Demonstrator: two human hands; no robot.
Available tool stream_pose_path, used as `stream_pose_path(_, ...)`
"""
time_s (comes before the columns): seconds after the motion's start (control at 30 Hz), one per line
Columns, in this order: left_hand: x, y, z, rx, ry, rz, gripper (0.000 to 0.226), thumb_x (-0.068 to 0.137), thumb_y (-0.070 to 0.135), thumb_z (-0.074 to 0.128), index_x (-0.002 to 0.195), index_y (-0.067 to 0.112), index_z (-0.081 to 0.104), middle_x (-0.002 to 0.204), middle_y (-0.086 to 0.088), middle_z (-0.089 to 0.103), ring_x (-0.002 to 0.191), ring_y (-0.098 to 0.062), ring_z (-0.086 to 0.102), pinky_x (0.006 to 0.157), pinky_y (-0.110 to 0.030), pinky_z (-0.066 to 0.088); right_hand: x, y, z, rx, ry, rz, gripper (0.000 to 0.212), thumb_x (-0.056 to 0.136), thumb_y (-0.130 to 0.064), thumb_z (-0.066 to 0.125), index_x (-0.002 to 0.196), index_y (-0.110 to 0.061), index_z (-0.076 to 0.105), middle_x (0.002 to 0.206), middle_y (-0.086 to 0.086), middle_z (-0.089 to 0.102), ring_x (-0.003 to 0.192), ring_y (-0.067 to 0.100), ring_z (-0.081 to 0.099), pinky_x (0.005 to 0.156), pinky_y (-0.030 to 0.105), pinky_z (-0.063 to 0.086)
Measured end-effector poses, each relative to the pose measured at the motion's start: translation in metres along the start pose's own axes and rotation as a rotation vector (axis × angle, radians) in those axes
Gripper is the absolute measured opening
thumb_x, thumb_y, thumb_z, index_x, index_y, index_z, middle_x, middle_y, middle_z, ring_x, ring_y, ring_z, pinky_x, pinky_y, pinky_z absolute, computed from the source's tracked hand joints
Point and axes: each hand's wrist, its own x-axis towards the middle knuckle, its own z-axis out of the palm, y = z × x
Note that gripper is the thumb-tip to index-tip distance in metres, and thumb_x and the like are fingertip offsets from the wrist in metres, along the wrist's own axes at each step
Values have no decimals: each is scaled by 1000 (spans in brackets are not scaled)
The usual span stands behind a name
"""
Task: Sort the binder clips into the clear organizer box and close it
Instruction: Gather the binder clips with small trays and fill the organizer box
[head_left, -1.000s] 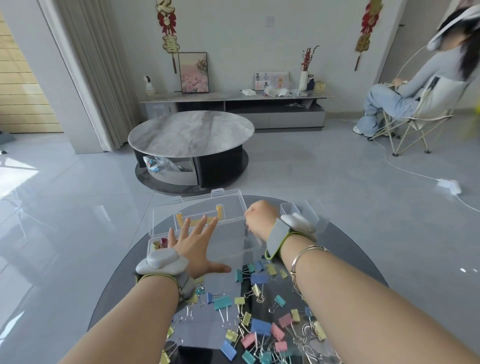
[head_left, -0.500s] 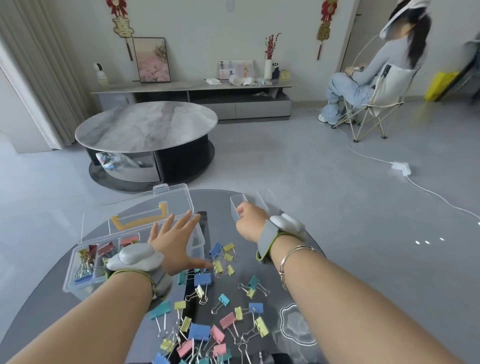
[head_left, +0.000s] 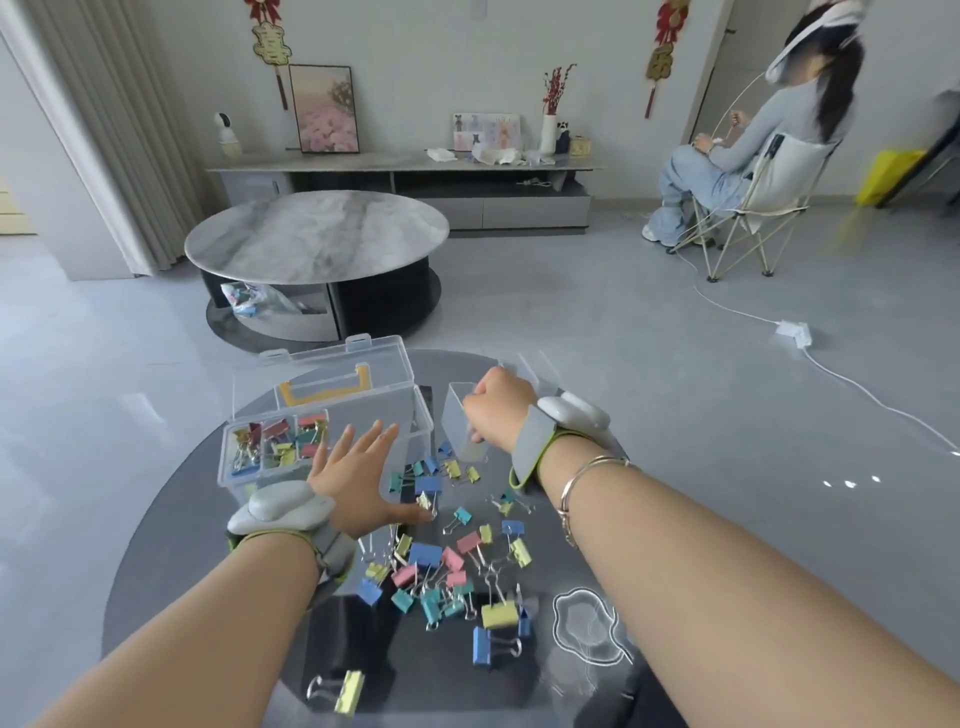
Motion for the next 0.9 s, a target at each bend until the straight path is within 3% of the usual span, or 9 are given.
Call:
stream_pose_path(0.2,-44,6,10,-119,40,-37,124,59,83,59,152,22,3,160,4,8,147,-24,1,117,-49,-3,-62,-11,29,-17,-98,-26,14,79,-22,45,77,-10,53,93,19,71,87,37,69,85,45,56)
stream_pose_path(0.3,-78,4,20,-200,53,-99,125,57,84,59,152,22,7,158,1,18,146,-23,12,117,-48,2,-98,-10,46,-60,-187,-37,22,80,-23,45,87,-7,59,91,17,73,88,36,69,86,46,55)
stream_pose_path(0.37,-97,0,29,-275,53,-142,123,58,83,60,152,21,10,155,1,28,143,-23,25,118,-48,7,-118,-12,56,-25,-243,-55,15,82,-19,45,82,-9,57,90,16,74,87,33,71,84,44,56)
stream_pose_path(0.43,-112,-4,38,-352,61,-170,115,61,78,64,149,20,18,149,1,39,133,-25,41,116,-49,16,-132,-12,65,60,-288,-66,11,84,-14,44,74,-16,49,92,14,74,81,28,71,74,36,56)
stream_pose_path(0.53,-124,-11,43,-445,131,-204,94,65,66,71,137,18,35,135,1,51,116,-25,53,106,-47,33,-141,-11,71,122,-333,-91,11,86,-15,43,77,-20,45,90,6,73,72,20,67,56,25,45)
stream_pose_path(0.63,-128,-15,43,-487,226,-168,89,63,55,79,134,19,38,128,3,53,117,-23,52,107,-43,32,-133,-6,73,115,-222,-122,7,88,-21,48,93,-19,53,101,6,70,89,25,66,74,34,52)
stream_pose_path(0.73,-127,-19,44,-459,281,-108,91,61,47,83,135,21,38,131,4,52,121,-24,49,107,-42,31,-118,12,74,-204,-21,-115,42,89,-38,55,122,-13,49,121,10,58,114,32,52,96,41,44)
stream_pose_path(0.83,-120,-25,48,-444,238,-74,96,59,41,85,138,20,35,136,1,49,123,-27,47,107,-43,34,-110,38,82,-461,-42,-4,83,84,-61,52,146,-13,24,152,16,26,142,38,17,114,51,23)
stream_pose_path(0.9,-120,-31,51,-469,194,-79,99,59,38,86,140,19,33,139,-1,47,124,-28,46,106,-46,37,-112,57,92,-491,-44,-9,95,82,-70,46,152,-18,8,160,12,0,147,36,-7,116,57,9)
